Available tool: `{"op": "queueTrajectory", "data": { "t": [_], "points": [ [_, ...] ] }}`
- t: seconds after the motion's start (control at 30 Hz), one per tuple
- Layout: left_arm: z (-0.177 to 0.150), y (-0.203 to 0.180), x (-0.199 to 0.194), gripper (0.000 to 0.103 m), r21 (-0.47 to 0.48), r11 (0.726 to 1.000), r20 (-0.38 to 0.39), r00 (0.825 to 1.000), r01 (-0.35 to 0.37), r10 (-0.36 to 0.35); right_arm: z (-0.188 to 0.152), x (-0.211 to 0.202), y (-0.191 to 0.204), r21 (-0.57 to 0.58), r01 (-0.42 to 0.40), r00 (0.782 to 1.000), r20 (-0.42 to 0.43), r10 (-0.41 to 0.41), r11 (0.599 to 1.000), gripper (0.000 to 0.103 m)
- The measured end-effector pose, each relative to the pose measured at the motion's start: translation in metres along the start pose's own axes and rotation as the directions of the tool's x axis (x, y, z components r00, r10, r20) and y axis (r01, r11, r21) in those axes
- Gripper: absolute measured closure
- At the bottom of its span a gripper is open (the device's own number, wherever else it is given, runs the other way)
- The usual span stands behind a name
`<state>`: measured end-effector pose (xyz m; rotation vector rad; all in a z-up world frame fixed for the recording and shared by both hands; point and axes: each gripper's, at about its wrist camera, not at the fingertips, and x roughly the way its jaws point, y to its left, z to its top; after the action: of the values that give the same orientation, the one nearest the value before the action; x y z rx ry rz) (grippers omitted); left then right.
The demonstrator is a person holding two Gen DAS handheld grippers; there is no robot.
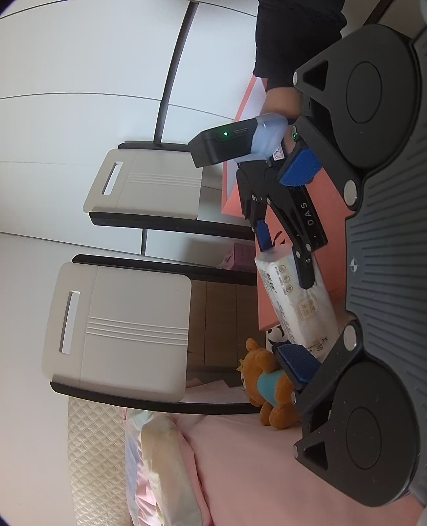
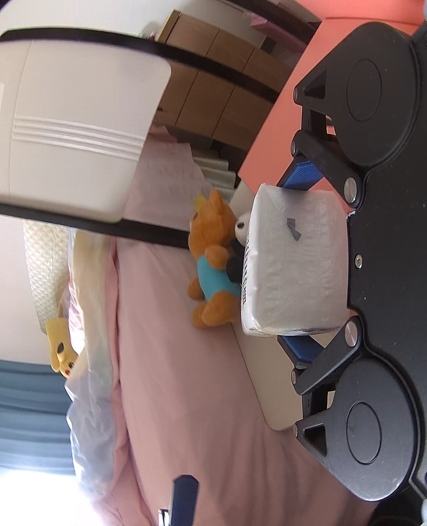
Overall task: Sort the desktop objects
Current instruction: 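Lift the tissue pack with the right tool and carry it over the open shoe box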
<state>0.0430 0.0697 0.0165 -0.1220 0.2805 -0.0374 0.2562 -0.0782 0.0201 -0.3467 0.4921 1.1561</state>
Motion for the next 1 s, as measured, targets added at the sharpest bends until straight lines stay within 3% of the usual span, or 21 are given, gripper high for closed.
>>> {"op": "queueTrajectory", "data": {
  "t": [0.3, 0.6, 0.83, 1.0],
  "points": [
    [0.0, -0.001, 0.0, 0.0, 0.007, 1.0, 0.001, 1.0, 0.001, -0.001, 0.016, -0.028, -0.032, 0.108, 0.165, 0.986, -0.013, -0.165, 0.98, 0.016],
    [-0.001, -0.001, 0.0, 0.0, 0.011, 1.0, -0.006, 1.0, -0.003, 0.003, 0.023, -0.078, -0.073, 0.189, 0.31, 0.948, 0.01, -0.318, 0.932, 0.017],
    [-0.002, 0.001, 0.003, 0.0, 0.004, 1.0, -0.026, 1.0, -0.01, 0.01, 0.031, -0.13, -0.115, 0.268, 0.421, 0.891, 0.06, -0.451, 0.867, 0.017],
    [-0.003, 0.003, 0.005, 0.0, 0.0, 1.0, -0.041, 0.999, -0.016, 0.016, 0.021, -0.155, -0.148, 0.311, 0.526, 0.823, 0.049, -0.566, 0.791, 0.016]
  ]
}}
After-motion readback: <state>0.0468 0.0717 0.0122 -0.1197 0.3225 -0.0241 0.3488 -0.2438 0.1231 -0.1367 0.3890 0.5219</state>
